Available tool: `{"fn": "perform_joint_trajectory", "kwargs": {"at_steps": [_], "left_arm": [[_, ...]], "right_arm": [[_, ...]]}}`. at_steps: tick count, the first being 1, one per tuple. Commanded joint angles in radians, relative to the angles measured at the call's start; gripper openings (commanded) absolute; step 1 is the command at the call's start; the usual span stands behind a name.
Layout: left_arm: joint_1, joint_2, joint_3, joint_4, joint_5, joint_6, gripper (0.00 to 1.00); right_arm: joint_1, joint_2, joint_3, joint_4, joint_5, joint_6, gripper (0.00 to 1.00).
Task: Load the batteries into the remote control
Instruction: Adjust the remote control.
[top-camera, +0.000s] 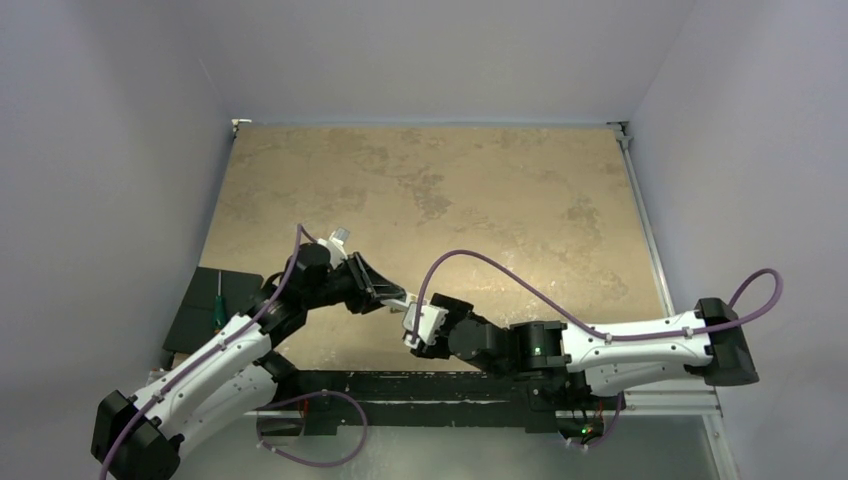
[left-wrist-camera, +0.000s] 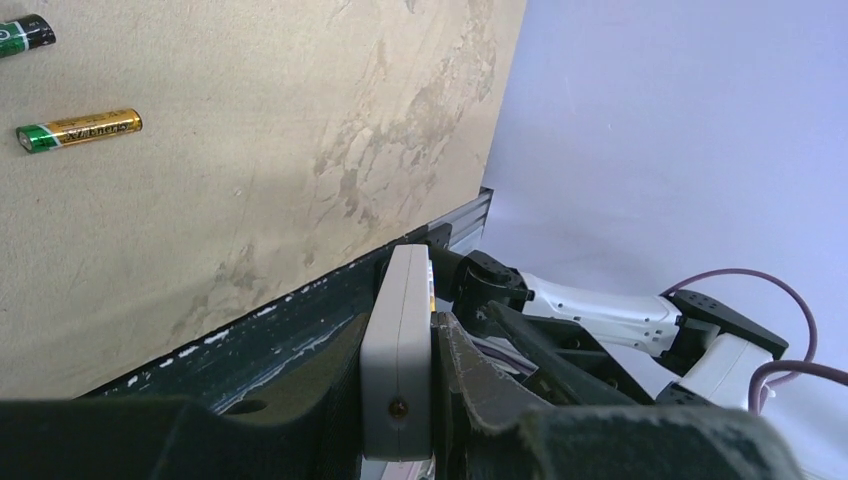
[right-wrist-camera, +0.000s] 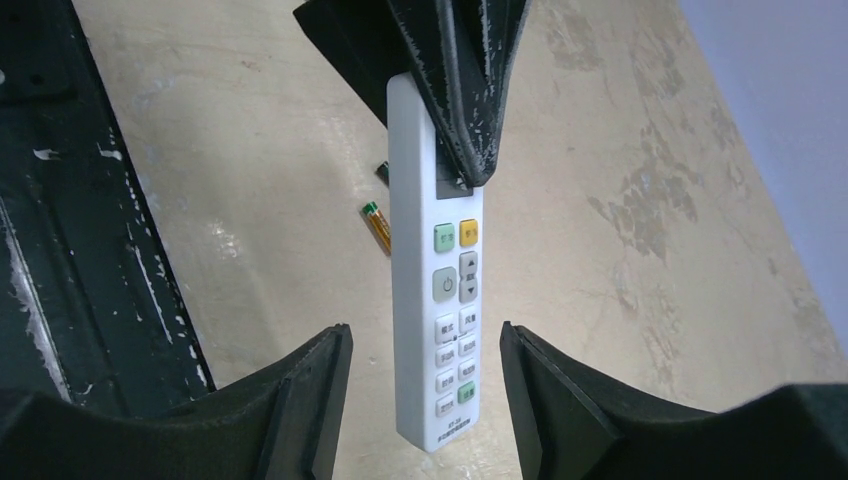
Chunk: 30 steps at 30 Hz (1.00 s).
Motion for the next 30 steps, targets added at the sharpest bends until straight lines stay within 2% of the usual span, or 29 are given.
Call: {"fn": "perform_joint_trajectory", "kwargs": {"at_steps": [1, 8, 18, 26, 30], "left_arm": [[0.010, 0.000, 0.047, 0.028, 0.034, -0.038, 0.00], [0.015, 0.001, 0.047, 0.026, 0.039, -0.040, 0.00], [0.021, -0.006, 0.043, 0.033, 0.056, -0.046, 0.00], [0.021, -0.011, 0.019, 0.073, 0.085, -0.073, 0.00], [0.020, -0.012, 0.015, 0.081, 0.096, -0.078, 0.00]], "right_arm": [[0.041, 0.034, 0.034, 0.068, 0.126, -0.054, 0.64], [0.095, 0.146, 0.052, 0.088, 0.289, -0.070, 0.64], [0.109, 0.226, 0.055, 0.124, 0.505, -0.083, 0.64], [0.109, 0.294, 0.051, 0.159, 0.583, -0.081, 0.61], [0.109, 0.320, 0.050, 0.176, 0.624, -0.096, 0.56]]}}
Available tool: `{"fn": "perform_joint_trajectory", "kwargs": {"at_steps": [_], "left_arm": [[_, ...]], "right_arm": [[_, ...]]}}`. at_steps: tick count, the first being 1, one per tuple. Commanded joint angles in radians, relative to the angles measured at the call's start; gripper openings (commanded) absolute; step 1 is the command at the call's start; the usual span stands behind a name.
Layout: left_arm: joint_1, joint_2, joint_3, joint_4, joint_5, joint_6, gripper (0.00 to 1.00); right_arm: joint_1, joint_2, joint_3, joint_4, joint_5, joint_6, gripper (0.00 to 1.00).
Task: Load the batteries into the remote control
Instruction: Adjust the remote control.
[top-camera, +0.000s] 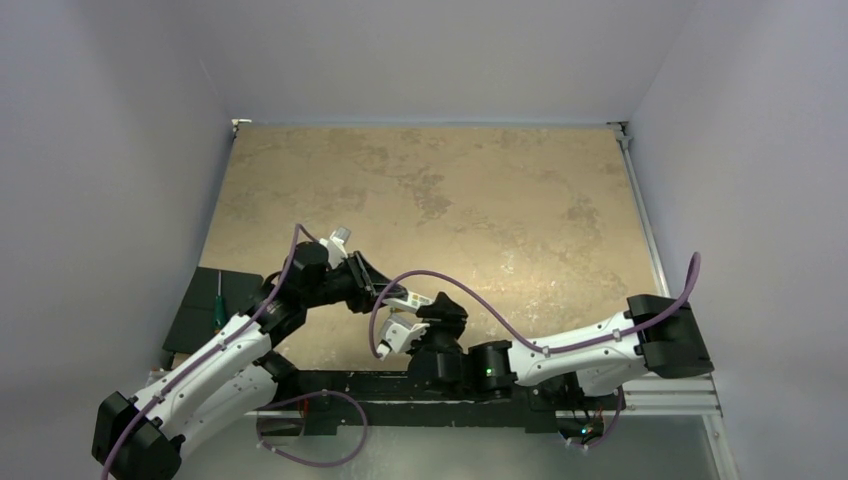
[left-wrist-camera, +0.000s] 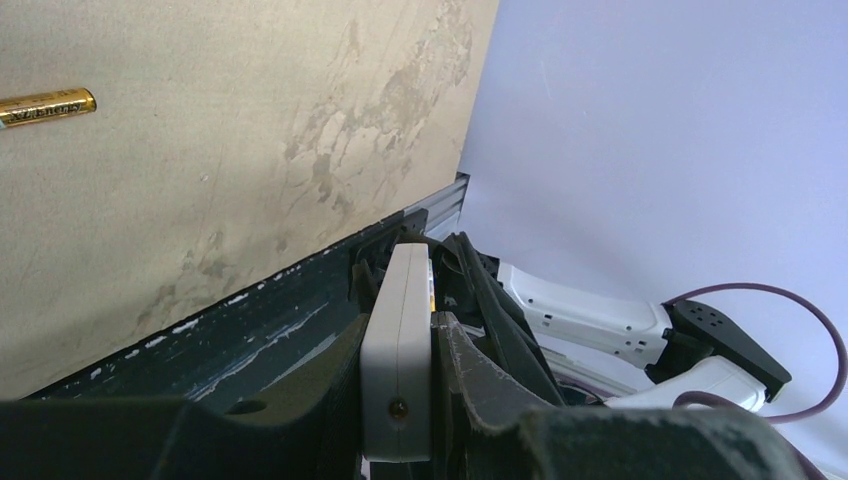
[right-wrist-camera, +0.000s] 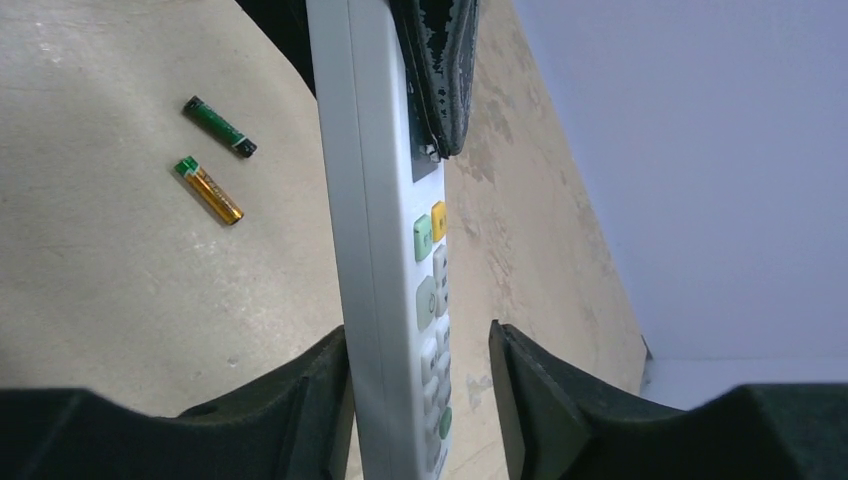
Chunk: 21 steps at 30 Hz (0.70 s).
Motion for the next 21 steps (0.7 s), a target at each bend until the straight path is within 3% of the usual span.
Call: {"fn": "perform_joint_trajectory", "kwargs": {"at_steps": [1, 9, 12, 18, 21], "left_arm": [[0.005, -0.013, 0.014, 0.058, 0.045, -0.035, 0.00], [0.005, -0.021, 0.003, 0.070, 0.055, -0.040, 0.00], [0.006, -0.013, -0.001, 0.085, 0.073, -0.035, 0.03], [0.006, -0.025, -0.009, 0.096, 0.082, -0.021, 0.36], [0.005, -0.047, -0.003, 0.087, 0.061, -0.008, 0.60]], "right_arm": [[0.003, 0.015, 0.033, 0.077, 0.092, -0.013, 0.54], [0.002, 0.036, 0.045, 0.076, 0.119, 0.002, 0.08], [0.002, 0.044, 0.047, 0.068, 0.126, 0.015, 0.00], [0.002, 0.044, 0.042, 0.034, 0.140, 0.062, 0.00], [0.002, 0.033, 0.044, 0.004, 0.135, 0.090, 0.00]]}}
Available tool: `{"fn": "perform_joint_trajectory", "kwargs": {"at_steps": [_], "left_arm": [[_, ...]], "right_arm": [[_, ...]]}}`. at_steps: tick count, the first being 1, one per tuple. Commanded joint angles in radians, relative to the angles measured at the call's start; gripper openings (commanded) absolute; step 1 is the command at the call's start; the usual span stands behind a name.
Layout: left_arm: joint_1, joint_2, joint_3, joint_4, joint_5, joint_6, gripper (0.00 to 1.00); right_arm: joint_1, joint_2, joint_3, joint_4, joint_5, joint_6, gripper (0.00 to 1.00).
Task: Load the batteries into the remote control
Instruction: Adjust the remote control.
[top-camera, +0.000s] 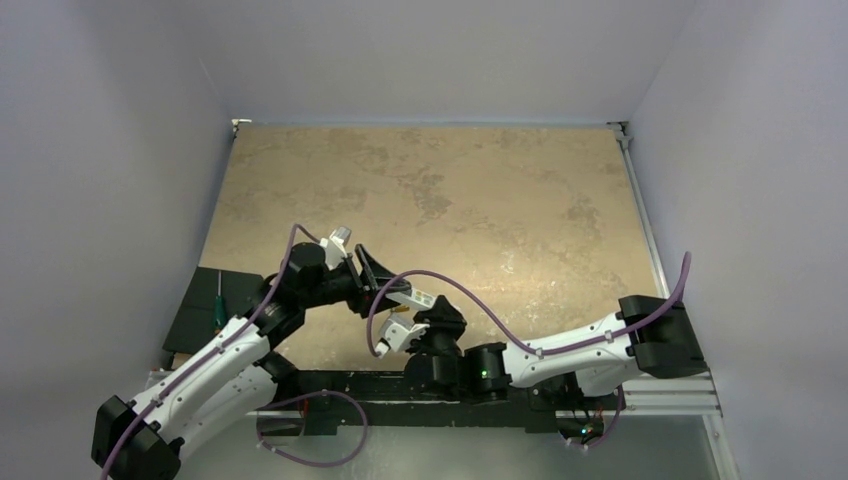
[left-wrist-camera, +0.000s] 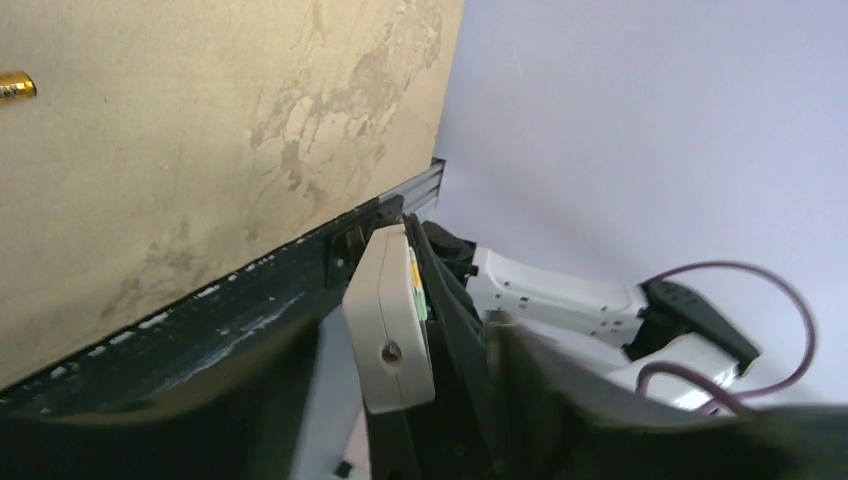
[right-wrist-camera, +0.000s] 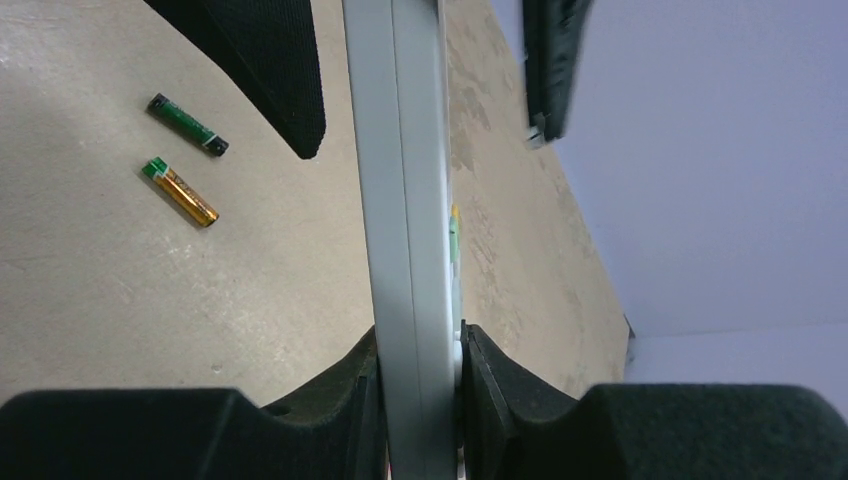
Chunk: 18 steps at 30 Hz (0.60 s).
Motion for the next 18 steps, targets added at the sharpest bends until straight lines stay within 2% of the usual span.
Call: {"fn": "perform_joint_trajectory", "kwargs": {"at_steps": [1, 2, 4, 9, 12, 18], "left_arm": [[0.003, -0.044, 0.010, 0.040, 0.017, 0.035, 0.73], [0.003, -0.048, 0.017, 0.025, 0.008, 0.046, 0.81], [0.004, -0.054, 0.029, 0.002, -0.003, 0.073, 0.84], [0.004, -0.066, 0.042, -0.018, -0.007, 0.137, 0.85], [0.005, -0.073, 0.069, -0.086, -0.039, 0.223, 0.85], [0.005, -0.080, 0.157, -0.225, -0.112, 0.389, 0.85]], "right_arm": [[-0.005, -0.016, 0.039, -0.032, 0.038, 0.094, 0.00], [-0.005, -0.023, 0.040, -0.046, 0.022, 0.105, 0.00], [-0.004, -0.040, 0.035, -0.074, -0.001, 0.124, 0.00], [-0.010, -0.111, 0.037, -0.153, -0.099, 0.211, 0.00], [-0.034, -0.173, 0.038, -0.191, -0.188, 0.273, 0.00], [-0.152, -0.270, 0.036, -0.228, -0.457, 0.338, 0.00]]}}
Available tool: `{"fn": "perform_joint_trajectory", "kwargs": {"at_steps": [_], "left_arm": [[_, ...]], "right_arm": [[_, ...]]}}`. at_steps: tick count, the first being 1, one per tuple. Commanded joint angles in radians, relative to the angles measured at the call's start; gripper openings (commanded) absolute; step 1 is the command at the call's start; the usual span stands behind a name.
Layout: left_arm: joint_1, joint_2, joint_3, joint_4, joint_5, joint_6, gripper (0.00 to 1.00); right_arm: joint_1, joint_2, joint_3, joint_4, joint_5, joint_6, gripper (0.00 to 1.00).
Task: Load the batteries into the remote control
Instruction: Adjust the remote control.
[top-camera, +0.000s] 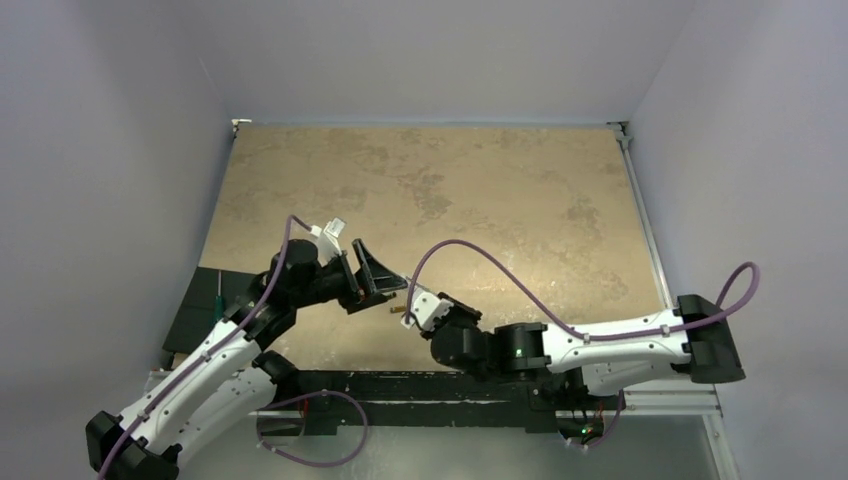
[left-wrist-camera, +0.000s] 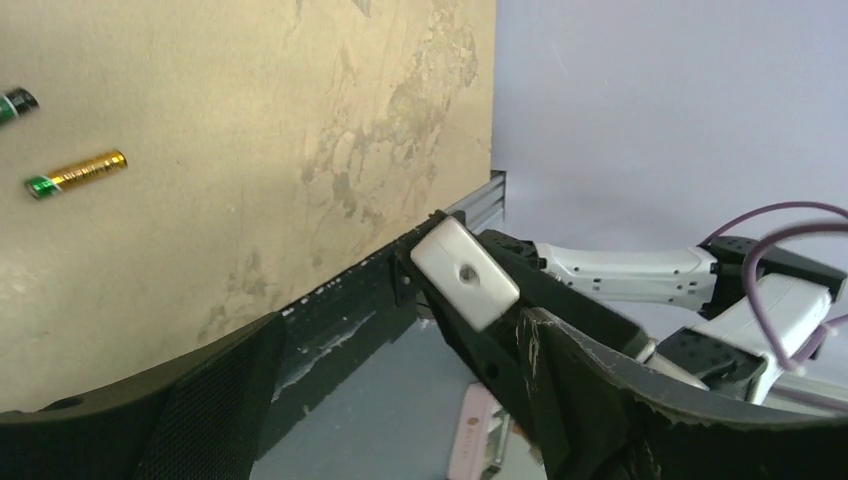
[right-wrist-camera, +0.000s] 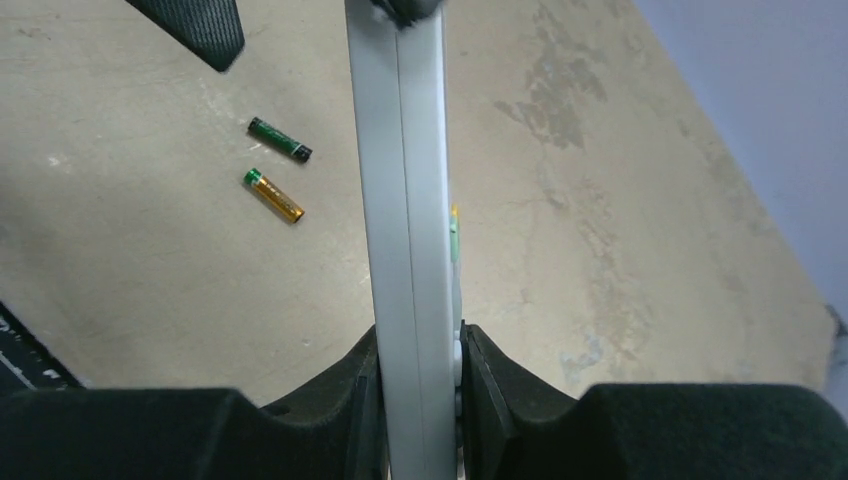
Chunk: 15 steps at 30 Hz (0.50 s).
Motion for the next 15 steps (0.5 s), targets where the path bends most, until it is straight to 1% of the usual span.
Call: {"fn": "perform_joint_trajectory", "kwargs": {"at_steps": [1, 3, 6, 15], "left_arm": [[0.006, -0.016, 0.090, -0.086, -0.061, 0.173, 0.85], [0.006, -0.019, 0.093, -0.076, -0.047, 0.203, 0.85], [0.005, -0.026, 0.091, -0.063, -0.036, 0.235, 0.85], [0.005, 0.017, 0.088, -0.017, 0.071, 0.309, 0.86]], "right_arm": [[-0.110, -0.071, 0.036, -0.033, -0.259, 0.093, 0.00], [-0.173, -0.093, 0.034, -0.038, -0.355, 0.103, 0.00], [-0.234, -0.119, 0.032, -0.035, -0.466, 0.111, 0.00], [-0.346, -0.161, 0.041, -0.041, -0.815, 0.113, 0.00]]}}
